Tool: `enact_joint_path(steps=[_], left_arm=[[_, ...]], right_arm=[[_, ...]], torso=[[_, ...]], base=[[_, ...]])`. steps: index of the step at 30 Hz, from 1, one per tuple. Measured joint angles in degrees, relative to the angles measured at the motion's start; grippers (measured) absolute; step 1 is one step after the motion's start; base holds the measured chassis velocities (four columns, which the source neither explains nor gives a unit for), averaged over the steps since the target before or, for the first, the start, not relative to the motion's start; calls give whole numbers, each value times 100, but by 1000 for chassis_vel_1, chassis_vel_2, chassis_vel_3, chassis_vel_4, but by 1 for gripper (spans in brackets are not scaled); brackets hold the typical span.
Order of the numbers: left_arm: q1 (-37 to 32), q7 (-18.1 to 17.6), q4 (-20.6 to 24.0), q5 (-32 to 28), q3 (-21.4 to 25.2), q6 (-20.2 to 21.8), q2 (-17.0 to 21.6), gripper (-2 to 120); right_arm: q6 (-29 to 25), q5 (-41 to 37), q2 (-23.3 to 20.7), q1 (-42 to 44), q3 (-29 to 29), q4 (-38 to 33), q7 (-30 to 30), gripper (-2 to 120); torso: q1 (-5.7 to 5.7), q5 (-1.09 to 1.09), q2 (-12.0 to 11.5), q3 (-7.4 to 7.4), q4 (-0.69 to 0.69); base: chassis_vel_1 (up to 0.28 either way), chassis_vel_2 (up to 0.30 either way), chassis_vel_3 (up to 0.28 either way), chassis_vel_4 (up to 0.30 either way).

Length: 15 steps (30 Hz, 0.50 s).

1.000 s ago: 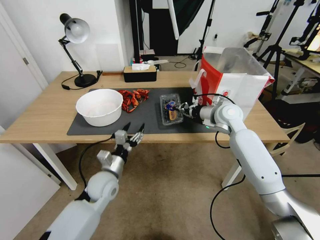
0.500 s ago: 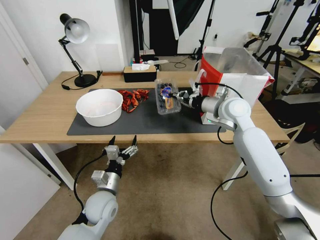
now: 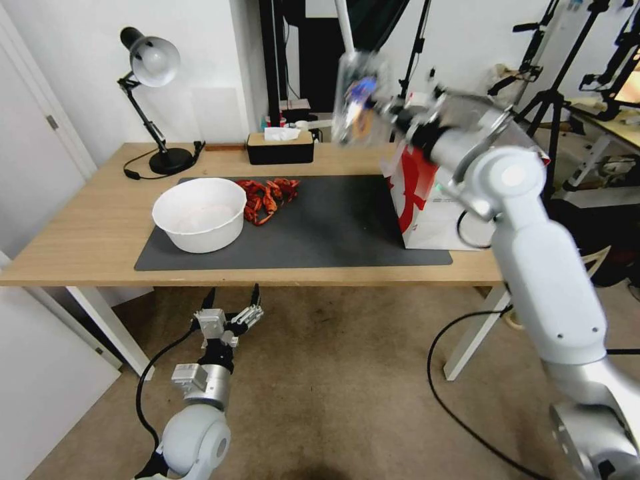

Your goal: Close the takeout container lid, then place the container into the takeout bag.

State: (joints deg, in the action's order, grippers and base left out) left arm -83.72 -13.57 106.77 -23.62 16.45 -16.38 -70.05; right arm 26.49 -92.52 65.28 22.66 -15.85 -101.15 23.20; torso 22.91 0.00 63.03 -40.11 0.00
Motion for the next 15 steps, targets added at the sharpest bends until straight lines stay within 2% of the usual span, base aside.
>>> enact_joint_path(steps=[7,15], left_arm=[[-94,60,8,74,16,-81,-93,100],[-137,95,-52,83,36,-144,-137,100]], right_arm=[[-183,226,-300,-263,-181,162,69,0],[-289,848,-579,-318,-374,422,-9,0]], torso=[[0,1,0,0,0],[0,1,0,0,0]], base=[[0,0,0,0],[0,0,0,0]])
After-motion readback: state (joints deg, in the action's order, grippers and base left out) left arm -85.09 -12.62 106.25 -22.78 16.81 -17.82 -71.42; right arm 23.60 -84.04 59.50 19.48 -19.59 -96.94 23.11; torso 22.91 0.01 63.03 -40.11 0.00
